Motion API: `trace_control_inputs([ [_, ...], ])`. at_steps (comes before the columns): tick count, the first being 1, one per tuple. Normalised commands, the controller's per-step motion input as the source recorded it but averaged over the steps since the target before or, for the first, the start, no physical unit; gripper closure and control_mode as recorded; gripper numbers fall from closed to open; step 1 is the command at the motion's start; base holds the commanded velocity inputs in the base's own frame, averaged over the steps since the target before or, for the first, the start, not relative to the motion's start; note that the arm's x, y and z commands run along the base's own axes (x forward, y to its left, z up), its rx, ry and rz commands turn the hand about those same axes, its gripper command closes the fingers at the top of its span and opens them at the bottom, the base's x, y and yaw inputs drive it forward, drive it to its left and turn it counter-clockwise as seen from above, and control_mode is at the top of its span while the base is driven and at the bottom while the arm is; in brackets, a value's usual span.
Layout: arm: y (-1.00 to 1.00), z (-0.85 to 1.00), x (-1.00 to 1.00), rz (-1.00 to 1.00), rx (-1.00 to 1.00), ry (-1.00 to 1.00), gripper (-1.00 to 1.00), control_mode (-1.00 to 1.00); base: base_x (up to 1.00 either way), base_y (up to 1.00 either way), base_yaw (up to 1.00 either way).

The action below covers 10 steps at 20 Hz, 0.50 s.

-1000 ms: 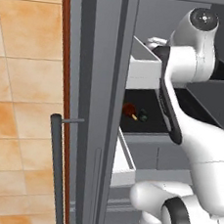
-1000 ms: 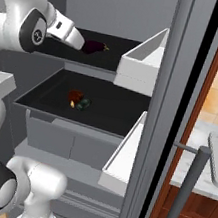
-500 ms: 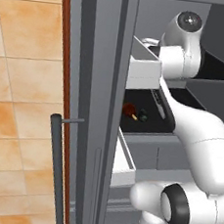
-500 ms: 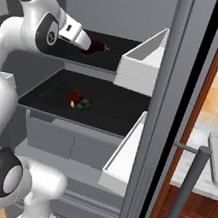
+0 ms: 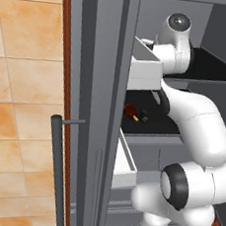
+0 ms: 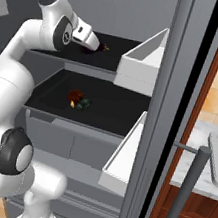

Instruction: Place one eggplant and one steak in each tupperware on the nearby counter, to pack two identical lunches.

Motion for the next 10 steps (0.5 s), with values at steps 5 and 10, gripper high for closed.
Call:
trace_control_inputs([
  [5,-0.04,-0.05,0.33,-0.01,0.00,0.05,-1.00,-1.00,0.00,0.00,0.00],
  [10,-0.17,-0.03,0.24,-0.02,0.00,0.05,-1.00,-1.00,0.00,0.00,0.00],
])
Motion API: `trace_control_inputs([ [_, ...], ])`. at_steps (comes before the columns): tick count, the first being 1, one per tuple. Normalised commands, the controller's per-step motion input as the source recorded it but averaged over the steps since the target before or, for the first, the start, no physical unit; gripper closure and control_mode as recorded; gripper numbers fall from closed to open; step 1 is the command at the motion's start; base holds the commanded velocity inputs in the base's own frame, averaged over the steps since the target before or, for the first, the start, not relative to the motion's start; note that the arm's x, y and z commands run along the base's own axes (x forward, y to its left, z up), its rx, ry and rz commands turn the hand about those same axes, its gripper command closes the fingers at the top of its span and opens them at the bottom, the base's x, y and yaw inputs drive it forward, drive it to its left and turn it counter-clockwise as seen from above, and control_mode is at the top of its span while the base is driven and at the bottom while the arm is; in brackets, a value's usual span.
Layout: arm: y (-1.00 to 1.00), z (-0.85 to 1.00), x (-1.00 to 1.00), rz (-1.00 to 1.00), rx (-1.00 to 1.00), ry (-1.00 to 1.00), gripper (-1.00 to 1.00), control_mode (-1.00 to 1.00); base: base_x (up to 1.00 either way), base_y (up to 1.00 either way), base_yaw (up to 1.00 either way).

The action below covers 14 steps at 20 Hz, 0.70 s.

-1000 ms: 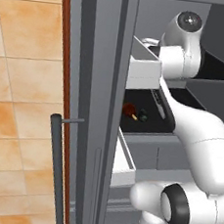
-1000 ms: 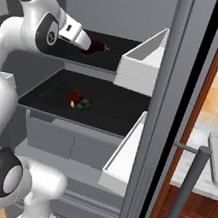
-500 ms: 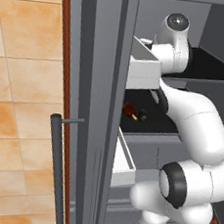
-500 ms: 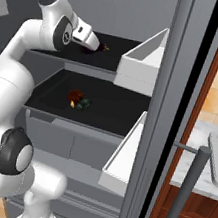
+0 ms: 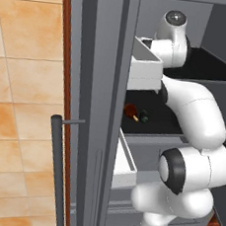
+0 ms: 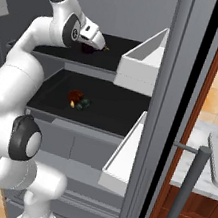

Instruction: Place one eggplant and one steak in each tupperware on the nearby counter, to pack two identical lunches.

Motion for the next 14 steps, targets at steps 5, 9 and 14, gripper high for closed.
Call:
trace_control_inputs([
  [5,-0.08,-0.14,0.15,-0.02,0.00,0.01,-1.00,-1.00,0.00,0.00,0.00],
  [9,0.00,-0.21,0.00,-0.05,0.00,0.00,-1.00,-1.00,0.00,0.00,0.00],
  [14,0.00,-0.34,0.01,-0.06,0.00,0.00,-1.00,-1.00,0.00,0.00,0.00],
])
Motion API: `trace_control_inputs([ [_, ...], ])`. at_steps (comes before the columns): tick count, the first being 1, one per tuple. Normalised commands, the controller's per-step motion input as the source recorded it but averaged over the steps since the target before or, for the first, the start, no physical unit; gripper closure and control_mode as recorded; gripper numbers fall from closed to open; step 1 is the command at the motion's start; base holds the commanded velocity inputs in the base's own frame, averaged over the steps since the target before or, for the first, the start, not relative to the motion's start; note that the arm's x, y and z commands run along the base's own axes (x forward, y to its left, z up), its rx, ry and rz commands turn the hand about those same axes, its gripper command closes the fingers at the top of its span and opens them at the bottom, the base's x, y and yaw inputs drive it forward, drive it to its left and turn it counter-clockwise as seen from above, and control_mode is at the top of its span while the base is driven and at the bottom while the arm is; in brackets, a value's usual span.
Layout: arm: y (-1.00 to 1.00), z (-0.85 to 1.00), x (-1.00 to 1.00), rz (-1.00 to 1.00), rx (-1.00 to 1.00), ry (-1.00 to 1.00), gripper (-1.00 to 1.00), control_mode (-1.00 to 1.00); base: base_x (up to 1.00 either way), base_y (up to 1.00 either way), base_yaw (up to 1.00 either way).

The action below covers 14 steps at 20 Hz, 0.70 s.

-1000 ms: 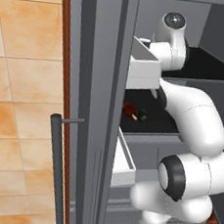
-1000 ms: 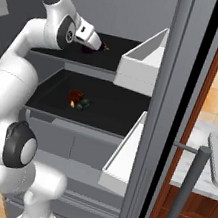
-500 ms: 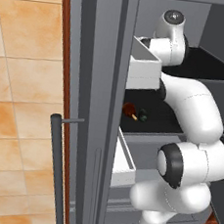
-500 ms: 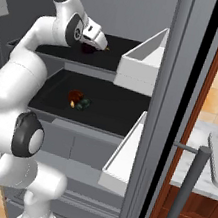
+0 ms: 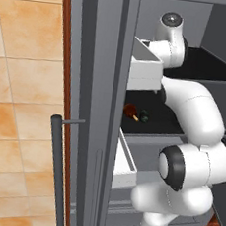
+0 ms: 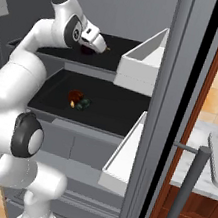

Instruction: Place one eggplant and one steak in each tupperware on the nearby counter, to pack two identical lunches.

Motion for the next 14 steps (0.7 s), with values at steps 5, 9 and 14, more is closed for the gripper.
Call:
trace_control_inputs([
  [5,0.01,-0.39,0.20,-0.03,0.00,0.00,1.00,-1.00,0.00,0.00,0.00],
  [9,0.00,-0.13,0.01,0.00,0.00,-0.05,1.00,-1.00,0.00,0.00,0.00],
  [14,-0.06,-0.05,-0.38,0.00,0.00,-0.04,1.00,-1.00,0.00,0.00,0.00],
])
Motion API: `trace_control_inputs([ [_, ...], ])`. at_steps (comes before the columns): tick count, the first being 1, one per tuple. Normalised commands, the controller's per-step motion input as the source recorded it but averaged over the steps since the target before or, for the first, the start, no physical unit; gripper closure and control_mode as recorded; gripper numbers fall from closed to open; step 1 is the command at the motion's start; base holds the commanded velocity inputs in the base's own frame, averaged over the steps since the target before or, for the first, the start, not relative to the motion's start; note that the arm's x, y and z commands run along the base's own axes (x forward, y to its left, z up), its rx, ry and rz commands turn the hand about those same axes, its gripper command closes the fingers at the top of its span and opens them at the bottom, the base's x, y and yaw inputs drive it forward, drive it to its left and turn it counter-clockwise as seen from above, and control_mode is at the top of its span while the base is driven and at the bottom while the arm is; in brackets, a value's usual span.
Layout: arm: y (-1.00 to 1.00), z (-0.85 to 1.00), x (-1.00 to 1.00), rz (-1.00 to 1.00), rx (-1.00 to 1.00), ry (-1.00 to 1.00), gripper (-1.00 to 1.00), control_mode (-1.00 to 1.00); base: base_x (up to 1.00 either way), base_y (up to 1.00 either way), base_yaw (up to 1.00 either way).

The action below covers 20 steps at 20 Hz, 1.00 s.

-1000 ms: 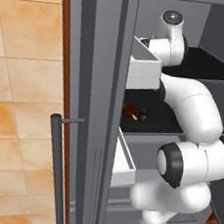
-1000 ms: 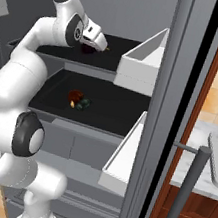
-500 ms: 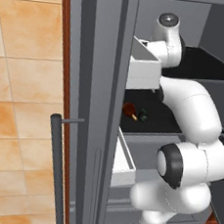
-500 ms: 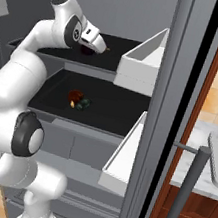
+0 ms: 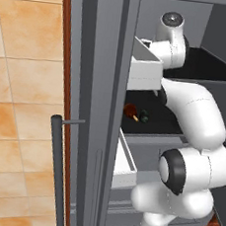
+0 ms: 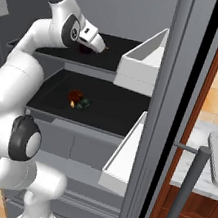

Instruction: Place one eggplant and one steak in each tupperware on the nearby counter, to pack two identical lunches.

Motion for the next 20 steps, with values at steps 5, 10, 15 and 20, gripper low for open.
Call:
trace_control_inputs([
  [5,-0.43,-0.01,-1.00,0.11,0.00,-0.12,1.00,-1.00,0.00,0.00,0.00],
  [10,-0.12,-0.08,-1.00,0.29,0.00,-0.21,1.00,-1.00,0.00,0.00,0.00],
  [15,0.00,0.00,-1.00,0.27,-0.03,-0.19,1.00,-1.00,0.00,0.00,0.00],
  [20,0.00,0.11,-1.00,0.05,-0.05,-0.02,1.00,-1.00,0.00,0.00,0.00],
])
